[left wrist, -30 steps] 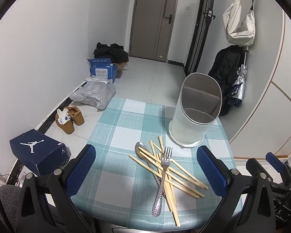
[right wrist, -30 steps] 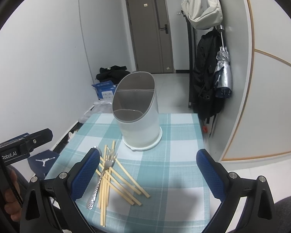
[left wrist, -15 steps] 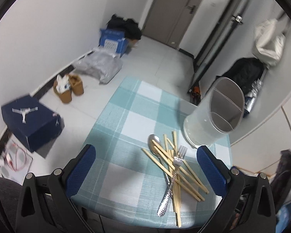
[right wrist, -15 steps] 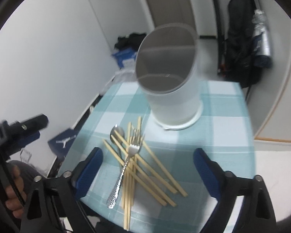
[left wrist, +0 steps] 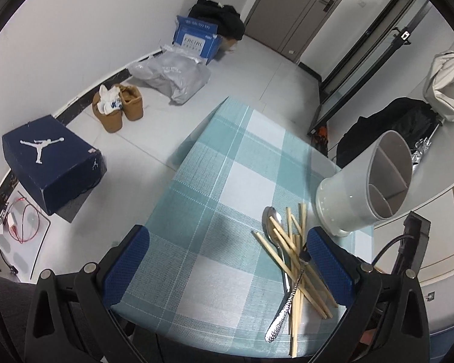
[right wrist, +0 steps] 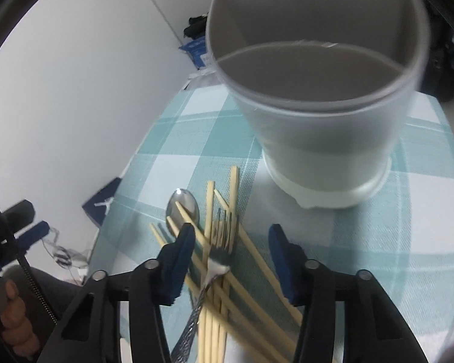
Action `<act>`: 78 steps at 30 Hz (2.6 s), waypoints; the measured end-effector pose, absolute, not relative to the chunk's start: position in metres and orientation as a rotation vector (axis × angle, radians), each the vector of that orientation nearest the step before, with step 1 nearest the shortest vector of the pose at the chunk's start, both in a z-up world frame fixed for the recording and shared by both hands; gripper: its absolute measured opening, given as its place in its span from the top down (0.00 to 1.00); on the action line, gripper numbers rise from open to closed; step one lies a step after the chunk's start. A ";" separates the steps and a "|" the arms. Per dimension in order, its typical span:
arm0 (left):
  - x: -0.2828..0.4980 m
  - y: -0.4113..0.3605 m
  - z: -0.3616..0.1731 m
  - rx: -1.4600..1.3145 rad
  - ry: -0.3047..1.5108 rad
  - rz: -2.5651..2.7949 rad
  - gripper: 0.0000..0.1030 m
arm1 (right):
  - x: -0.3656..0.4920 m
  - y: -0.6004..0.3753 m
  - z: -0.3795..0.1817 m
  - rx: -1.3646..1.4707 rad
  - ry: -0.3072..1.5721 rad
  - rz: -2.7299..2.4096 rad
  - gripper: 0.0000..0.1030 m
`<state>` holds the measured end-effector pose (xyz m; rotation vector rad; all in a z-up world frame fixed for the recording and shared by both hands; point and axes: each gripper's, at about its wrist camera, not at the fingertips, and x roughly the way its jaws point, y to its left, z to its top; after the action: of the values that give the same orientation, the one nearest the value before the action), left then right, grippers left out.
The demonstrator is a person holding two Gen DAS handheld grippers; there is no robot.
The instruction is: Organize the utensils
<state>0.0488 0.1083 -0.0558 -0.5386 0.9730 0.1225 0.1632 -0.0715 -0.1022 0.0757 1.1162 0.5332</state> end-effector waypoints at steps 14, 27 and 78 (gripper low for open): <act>0.064 0.103 -0.072 -0.523 1.047 0.118 0.01 | 0.164 -0.077 -0.091 0.115 1.054 0.617 1.00; 0.059 0.102 -0.081 -0.602 1.076 0.136 0.01 | 0.167 -0.094 -0.103 0.187 1.086 0.625 0.72; 0.081 0.041 -0.114 -0.452 1.237 0.188 0.52 | 0.104 -0.176 -0.008 0.153 0.686 0.535 0.99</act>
<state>0.0809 0.0410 -0.1138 -0.4517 1.2366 0.1879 0.1044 -0.1764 -0.0082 0.1535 0.6859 0.5352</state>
